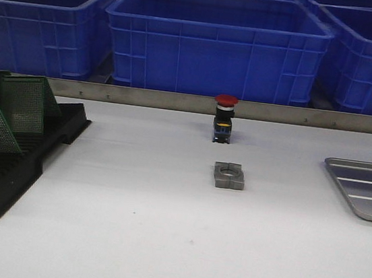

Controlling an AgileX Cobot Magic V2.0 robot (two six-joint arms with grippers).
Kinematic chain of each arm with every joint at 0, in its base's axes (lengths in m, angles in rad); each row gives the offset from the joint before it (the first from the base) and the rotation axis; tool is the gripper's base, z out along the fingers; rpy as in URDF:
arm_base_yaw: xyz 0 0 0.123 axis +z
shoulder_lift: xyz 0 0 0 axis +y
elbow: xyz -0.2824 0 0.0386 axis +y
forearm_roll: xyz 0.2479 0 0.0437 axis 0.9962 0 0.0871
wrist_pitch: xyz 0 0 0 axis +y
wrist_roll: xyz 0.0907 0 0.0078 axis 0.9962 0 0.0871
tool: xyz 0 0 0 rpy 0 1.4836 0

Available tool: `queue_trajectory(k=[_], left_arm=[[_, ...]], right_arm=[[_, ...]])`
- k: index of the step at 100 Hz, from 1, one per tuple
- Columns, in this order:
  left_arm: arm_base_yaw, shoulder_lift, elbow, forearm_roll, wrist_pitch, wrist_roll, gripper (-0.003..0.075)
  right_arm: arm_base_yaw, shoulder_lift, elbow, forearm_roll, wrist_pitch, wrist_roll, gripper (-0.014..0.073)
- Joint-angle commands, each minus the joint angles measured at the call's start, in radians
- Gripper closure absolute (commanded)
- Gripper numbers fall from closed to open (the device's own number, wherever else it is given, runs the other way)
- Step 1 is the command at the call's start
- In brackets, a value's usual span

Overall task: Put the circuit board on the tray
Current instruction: 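Move the left gripper down to a green circuit board in the rack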

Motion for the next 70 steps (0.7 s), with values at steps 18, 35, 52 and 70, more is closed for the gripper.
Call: queue_trajectory(k=[18, 35, 52, 70], left_arm=[[0.004, -0.032, 0.049, -0.001, -0.121, -0.007, 0.0741], [0.004, -0.032, 0.035, -0.001, -0.233, -0.007, 0.0741], [0.004, -0.032, -0.041, -0.011, -0.208, -0.007, 0.0741], [0.004, -0.031, -0.152, -0.011, -0.133, -0.007, 0.0741]], right_arm=[[0.001, -0.026, -0.013, -0.007, -0.088, 0.000, 0.0655], [0.001, -0.026, -0.013, -0.007, -0.088, 0.000, 0.0655], [0.001, -0.026, -0.013, -0.007, -0.088, 0.000, 0.0655], [0.001, -0.026, -0.013, -0.007, -0.088, 0.000, 0.0655]])
